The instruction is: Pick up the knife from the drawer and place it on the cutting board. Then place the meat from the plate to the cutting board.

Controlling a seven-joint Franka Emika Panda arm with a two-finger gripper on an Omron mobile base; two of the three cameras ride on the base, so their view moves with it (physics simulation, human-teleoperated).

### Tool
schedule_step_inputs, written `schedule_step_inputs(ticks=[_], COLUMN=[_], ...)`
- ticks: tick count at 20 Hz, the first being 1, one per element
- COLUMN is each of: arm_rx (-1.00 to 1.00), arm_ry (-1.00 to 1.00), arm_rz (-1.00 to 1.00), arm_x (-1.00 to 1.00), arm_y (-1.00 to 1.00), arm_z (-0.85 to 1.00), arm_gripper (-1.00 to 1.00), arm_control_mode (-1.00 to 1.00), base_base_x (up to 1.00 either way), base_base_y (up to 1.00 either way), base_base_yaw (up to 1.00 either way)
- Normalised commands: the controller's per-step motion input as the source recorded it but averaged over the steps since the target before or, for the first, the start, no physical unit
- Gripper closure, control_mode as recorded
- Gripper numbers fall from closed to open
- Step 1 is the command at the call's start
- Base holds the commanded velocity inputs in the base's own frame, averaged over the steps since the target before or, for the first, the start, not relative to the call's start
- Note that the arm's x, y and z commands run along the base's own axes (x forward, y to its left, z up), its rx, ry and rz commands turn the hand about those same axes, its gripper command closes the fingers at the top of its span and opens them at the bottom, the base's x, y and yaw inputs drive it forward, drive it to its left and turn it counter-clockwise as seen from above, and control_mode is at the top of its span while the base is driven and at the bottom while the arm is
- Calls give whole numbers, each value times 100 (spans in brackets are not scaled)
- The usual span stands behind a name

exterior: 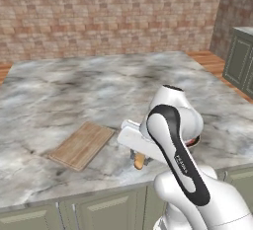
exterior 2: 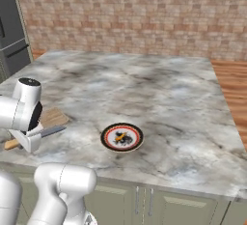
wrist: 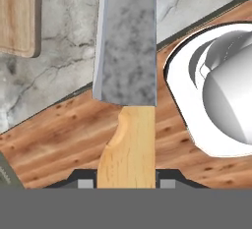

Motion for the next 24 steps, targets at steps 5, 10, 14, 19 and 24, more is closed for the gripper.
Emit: schedule_step_inputs(ticks=[5, 10, 14, 19, 24], arm_rx=[0, 0, -4, -13, -20], arm_ry=[0, 0, 0, 0, 0], arm_rz=[0, 0, 0, 0, 0], arm_x=[18, 58, 57, 54, 48], arm_y=[14, 37, 16, 16, 40], arm_z=[0, 0, -1, -16, -22], arm_gripper=[100, 100, 100, 100, 100], arm_control_mode=[-100, -100, -100, -100, -100], base_base_x=[0, 0, 0, 0, 0], base_base_y=[0, 0, 0, 0, 0], base_base_yaw=[0, 0, 0, 0, 0])
